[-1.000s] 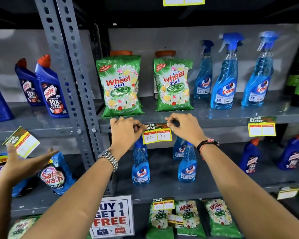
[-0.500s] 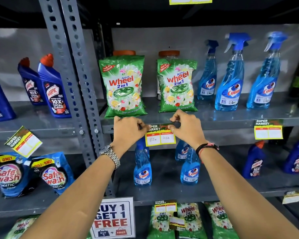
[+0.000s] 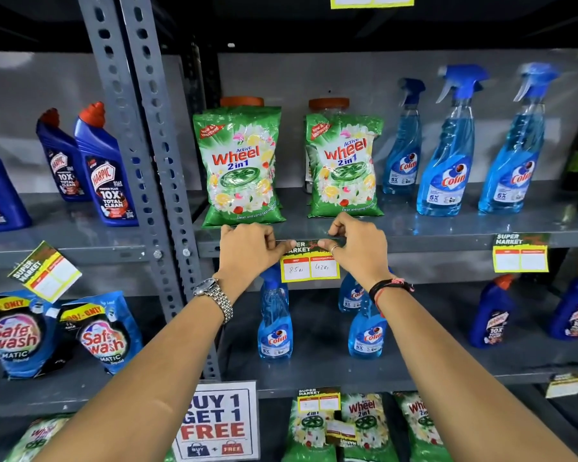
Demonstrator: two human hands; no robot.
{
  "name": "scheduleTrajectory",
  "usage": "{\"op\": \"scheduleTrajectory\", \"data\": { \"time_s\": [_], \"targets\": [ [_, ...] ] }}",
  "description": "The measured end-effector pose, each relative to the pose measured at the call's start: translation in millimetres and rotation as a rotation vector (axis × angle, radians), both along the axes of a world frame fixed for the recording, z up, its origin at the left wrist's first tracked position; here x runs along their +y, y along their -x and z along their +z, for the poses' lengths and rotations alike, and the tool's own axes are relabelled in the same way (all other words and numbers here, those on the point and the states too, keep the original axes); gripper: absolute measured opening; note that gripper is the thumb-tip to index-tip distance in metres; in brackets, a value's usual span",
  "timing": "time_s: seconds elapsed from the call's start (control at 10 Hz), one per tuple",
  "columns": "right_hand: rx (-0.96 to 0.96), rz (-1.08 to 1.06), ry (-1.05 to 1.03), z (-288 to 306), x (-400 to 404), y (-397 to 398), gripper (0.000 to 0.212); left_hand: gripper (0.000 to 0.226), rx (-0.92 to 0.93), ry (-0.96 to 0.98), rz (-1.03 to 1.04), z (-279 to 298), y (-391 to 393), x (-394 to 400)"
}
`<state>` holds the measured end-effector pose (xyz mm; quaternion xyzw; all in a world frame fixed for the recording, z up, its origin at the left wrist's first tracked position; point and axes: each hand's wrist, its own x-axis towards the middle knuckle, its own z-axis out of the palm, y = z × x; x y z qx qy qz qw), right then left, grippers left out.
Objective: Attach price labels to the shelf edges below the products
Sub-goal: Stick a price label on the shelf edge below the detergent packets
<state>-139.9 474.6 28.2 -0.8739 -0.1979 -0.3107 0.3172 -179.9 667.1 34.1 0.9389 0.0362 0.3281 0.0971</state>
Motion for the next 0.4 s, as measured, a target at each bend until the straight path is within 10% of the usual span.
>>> {"op": "scheduleTrajectory", "data": {
  "time_s": [0.4],
  "targets": [
    [0.049, 0.163, 0.008, 25, -22, 6, 0.033, 0.057, 0.013, -0.131, 0.063, 30, 16, -11]
  ]
}}
